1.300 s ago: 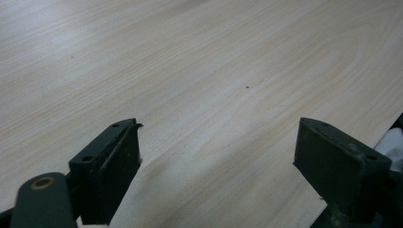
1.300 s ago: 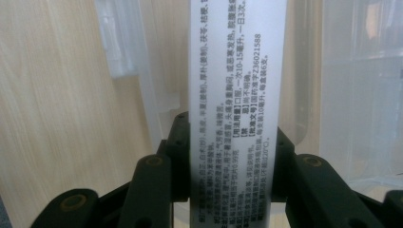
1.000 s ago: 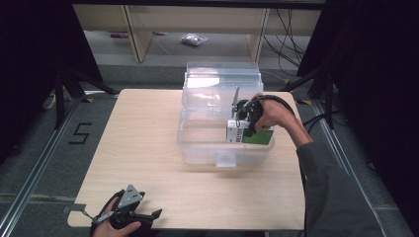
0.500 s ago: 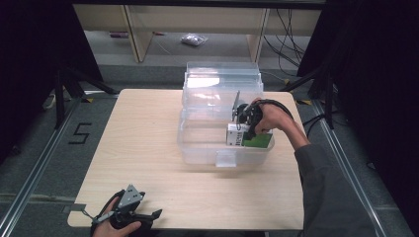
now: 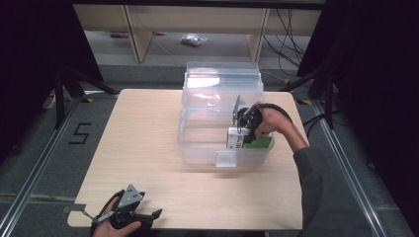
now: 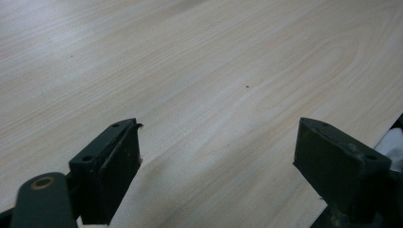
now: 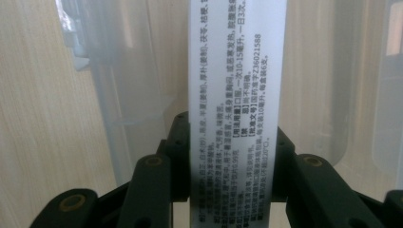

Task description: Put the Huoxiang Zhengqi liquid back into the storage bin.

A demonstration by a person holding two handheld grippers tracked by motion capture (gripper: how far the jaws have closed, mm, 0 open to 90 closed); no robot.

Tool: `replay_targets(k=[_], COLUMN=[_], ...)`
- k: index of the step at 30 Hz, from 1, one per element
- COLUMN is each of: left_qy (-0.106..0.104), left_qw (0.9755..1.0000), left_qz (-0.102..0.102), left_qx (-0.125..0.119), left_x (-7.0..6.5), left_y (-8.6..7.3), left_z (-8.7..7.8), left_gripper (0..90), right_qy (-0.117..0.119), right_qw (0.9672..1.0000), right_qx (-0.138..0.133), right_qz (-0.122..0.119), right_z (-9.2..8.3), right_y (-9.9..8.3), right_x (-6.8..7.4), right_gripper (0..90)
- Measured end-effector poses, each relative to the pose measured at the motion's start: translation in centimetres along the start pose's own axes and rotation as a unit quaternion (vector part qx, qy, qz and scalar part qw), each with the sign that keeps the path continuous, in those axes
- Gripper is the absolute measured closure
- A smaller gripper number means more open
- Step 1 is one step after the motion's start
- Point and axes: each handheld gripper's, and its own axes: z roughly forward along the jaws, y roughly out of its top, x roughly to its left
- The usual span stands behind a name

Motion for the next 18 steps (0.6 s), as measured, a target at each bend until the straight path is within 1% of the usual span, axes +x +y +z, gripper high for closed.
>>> replay_targets(k=[1, 2, 3, 4, 5, 6, 7, 8, 9, 10, 11, 12, 13, 14, 15, 16, 17, 18], left_qy=[0.003, 0.002, 0.0, 0.0, 0.004, 0.003, 0.002, 0.0, 0.004, 0.002, 0.004, 0.003, 0.004, 0.003, 0.002, 0.0, 0.002, 0.004], left_qw=[1.0, 1.0, 1.0, 1.0, 1.0, 1.0, 1.0, 1.0, 1.0, 1.0, 1.0, 1.0, 1.0, 1.0, 0.9999, 0.9999, 1.0, 0.9999], left_qz=[-0.001, 0.0, 0.0, 0.0, -0.001, -0.001, 0.0, 0.0, -0.002, -0.001, 0.0, 0.0, -0.001, -0.002, -0.004, -0.006, 0.0, -0.006], left_qx=[-0.008, -0.005, 0.0, 0.0, -0.005, -0.008, -0.005, 0.0, -0.007, -0.005, -0.005, -0.006, -0.006, -0.007, -0.009, -0.011, -0.007, -0.011], left_x=[-0.1, 0.0, 0.0, 0.0, -0.1, -0.1, 0.0, 0.0, 0.0, 0.0, 0.0, 0.0, 0.0, -0.1, -0.1, -0.2, -0.1, -0.1], left_y=[-0.1, 0.0, 0.0, 0.0, 0.0, 0.0, 0.0, 0.0, 0.0, 0.0, 0.0, 0.0, 0.0, 0.0, 0.0, 0.0, 0.0, 0.0], left_z=[0.1, 0.1, 0.0, 0.0, 0.1, 0.1, 0.1, 0.0, 0.1, 0.0, 0.1, 0.0, 0.0, 0.0, 0.1, 0.1, 0.0, 0.1], left_gripper=[14.9, 15.0, 14.9, 14.9, 14.9, 14.9, 14.9, 14.9, 14.9, 14.9, 14.9, 14.9, 14.9, 15.0, 15.0, 14.9, 14.9, 14.9], right_qy=[0.0, 0.002, 0.003, 0.005, 0.002, 0.006, 0.007, 0.013, 0.007, 0.011, 0.012, 0.014, 0.016, 0.018, 0.017, 0.03, 0.033, 0.032], right_qw=[1.0, 1.0, 1.0, 1.0, 0.9997, 0.9998, 0.9999, 0.9998, 1.0, 0.9998, 0.9999, 0.9998, 0.9998, 0.9998, 0.9998, 0.9995, 0.9993, 0.9993], right_qx=[-0.001, 0.0, -0.003, -0.005, -0.011, -0.01, -0.006, -0.008, 0.006, 0.011, 0.012, 0.012, 0.01, 0.01, 0.006, 0.007, 0.008, 0.009], right_qz=[0.003, 0.005, -0.002, -0.007, -0.021, -0.016, -0.011, -0.016, 0.0, 0.009, 0.003, 0.006, -0.002, -0.001, -0.005, 0.008, 0.016, 0.015], right_z=[0.1, 0.2, 0.5, 0.7, 1.0, 1.1, 1.2, 1.4, 1.4, 1.5, 1.6, 1.7, 1.8, 1.8, 2.0, 2.1, 2.0, 2.1], right_y=[0.0, -0.1, -0.1, -0.1, -0.1, -0.1, -0.1, -0.2, -0.2, -0.2, -0.2, -0.2, -0.2, -0.2, -0.3, -0.2, -0.3, -0.3], right_x=[0.0, 0.0, 0.0, -0.1, -0.2, -0.1, 0.0, -0.1, 0.1, 0.2, 0.1, 0.2, 0.1, 0.2, 0.2, 0.4, 0.5, 0.5], right_gripper=[64.1, 64.1, 64.1, 64.1, 64.1, 64.1, 64.0, 64.0, 64.0, 63.9, 63.9, 63.8, 63.7, 63.5, 63.2, 63.0, 62.9, 62.7])
